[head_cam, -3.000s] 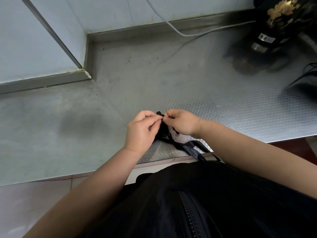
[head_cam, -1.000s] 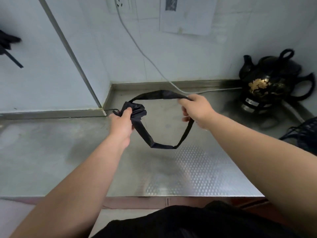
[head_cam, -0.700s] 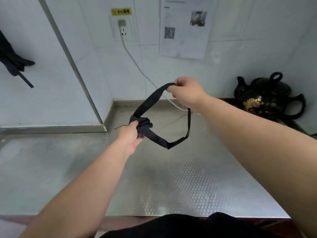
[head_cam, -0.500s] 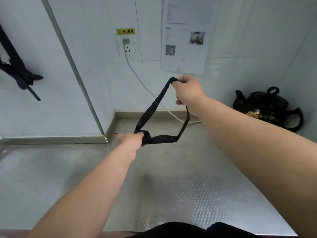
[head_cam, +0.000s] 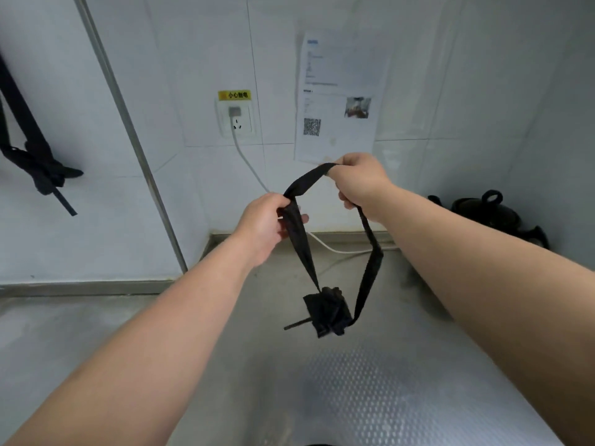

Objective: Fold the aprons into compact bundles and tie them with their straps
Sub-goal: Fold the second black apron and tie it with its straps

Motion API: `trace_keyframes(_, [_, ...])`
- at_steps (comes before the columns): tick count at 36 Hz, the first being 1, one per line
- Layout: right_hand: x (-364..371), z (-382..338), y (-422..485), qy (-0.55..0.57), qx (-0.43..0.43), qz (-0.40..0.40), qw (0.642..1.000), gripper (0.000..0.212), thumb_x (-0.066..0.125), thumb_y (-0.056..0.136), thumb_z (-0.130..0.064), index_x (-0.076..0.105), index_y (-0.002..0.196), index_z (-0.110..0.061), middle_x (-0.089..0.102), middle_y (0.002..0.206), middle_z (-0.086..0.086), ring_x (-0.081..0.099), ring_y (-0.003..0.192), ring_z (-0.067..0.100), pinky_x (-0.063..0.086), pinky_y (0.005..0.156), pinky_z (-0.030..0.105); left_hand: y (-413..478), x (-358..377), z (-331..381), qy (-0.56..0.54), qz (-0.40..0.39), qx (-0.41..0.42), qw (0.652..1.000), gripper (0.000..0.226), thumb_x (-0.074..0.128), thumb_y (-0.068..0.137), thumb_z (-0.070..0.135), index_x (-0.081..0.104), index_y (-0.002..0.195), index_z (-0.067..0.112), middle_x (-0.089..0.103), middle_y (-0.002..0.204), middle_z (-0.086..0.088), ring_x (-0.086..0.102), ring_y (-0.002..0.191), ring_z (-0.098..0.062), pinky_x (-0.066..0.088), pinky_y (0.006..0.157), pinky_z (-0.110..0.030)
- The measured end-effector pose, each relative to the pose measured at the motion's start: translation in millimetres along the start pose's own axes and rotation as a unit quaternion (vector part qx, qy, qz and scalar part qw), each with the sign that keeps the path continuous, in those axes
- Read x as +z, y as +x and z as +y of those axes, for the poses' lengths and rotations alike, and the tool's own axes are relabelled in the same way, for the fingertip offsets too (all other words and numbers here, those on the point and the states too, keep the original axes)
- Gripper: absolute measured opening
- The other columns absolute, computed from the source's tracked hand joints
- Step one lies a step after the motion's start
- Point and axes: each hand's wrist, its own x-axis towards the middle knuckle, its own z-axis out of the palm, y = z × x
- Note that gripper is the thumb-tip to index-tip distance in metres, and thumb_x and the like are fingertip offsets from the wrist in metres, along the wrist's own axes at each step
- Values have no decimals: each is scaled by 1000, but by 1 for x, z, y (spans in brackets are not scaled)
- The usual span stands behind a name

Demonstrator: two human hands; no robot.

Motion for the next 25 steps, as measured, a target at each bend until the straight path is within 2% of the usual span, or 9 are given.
trace_keyframes(2, [-7,2,1,4,13,13,1000,29,55,90,-16,39,67,-15,32,58,3,27,49,16,22,42,23,-5,1,7,37,-54,-17,998,17,40,95,12,54,87,7,59,72,-5,66,64,-17,53,68,-30])
trace_keyframes(5, [-10,-10,0,-7,4,-7,1000,17,56,90,-16,47,76,-12,32,58,4,26,50,16,20,43,25,-12,10,22,176,-148,-42,972,19,48,95,27,59,88,13,64,71,-1,64,70,-16,49,81,-32])
trace_keyframes(8, [-9,-31,-2,1,-32,-30,999,18,54,89,-13,47,73,-12,36,57,4,29,49,16,21,42,23,-9,16,41,197,-94,41,975,21,50,96,27,57,83,12,49,57,3,52,55,-14,48,77,-34])
trace_keyframes(11, [-17,-44,-1,-5,-59,-31,998,17,61,86,-12,51,73,-15,43,60,3,37,51,16,29,42,23,0,6,63,116,-2,125,985,24,49,96,20,53,73,15,41,50,8,41,44,-10,49,65,-30])
trace_keyframes(14, [-25,-48,0,26,-61,-19,998,13,61,85,-7,54,76,-15,45,64,4,42,56,18,42,51,27,5,-10,82,18,89,157,983,25,48,91,12,49,66,15,39,46,7,36,41,-10,48,55,-26])
trace_keyframes(17, [-29,-47,3,129,-29,10,991,14,59,85,-5,54,77,-15,45,68,4,45,62,19,48,65,35,7,-16,93,-66,158,151,974,23,47,89,10,48,66,14,38,45,5,39,40,-10,46,50,-23])
trace_keyframes(20, [-33,-54,0,248,11,-4,969,13,55,88,-3,50,81,-12,43,71,6,45,61,21,53,61,34,6,-14,99,-89,163,141,973,19,47,90,12,53,72,12,46,48,5,49,44,-11,44,52,-23])
trace_keyframes(22, [-33,-61,-2,290,10,-7,957,17,46,92,-1,44,81,-15,43,66,6,42,54,20,46,51,28,4,-10,101,-69,129,138,980,15,49,91,12,58,80,12,55,51,6,54,46,-10,46,56,-22])
trace_keyframes(25, [-37,-73,-3,287,-14,-2,958,22,38,94,-2,38,79,-18,42,62,4,38,48,18,33,43,20,2,1,108,-94,96,157,978,13,48,93,8,58,85,13,55,58,3,47,41,-8,47,51,-21])
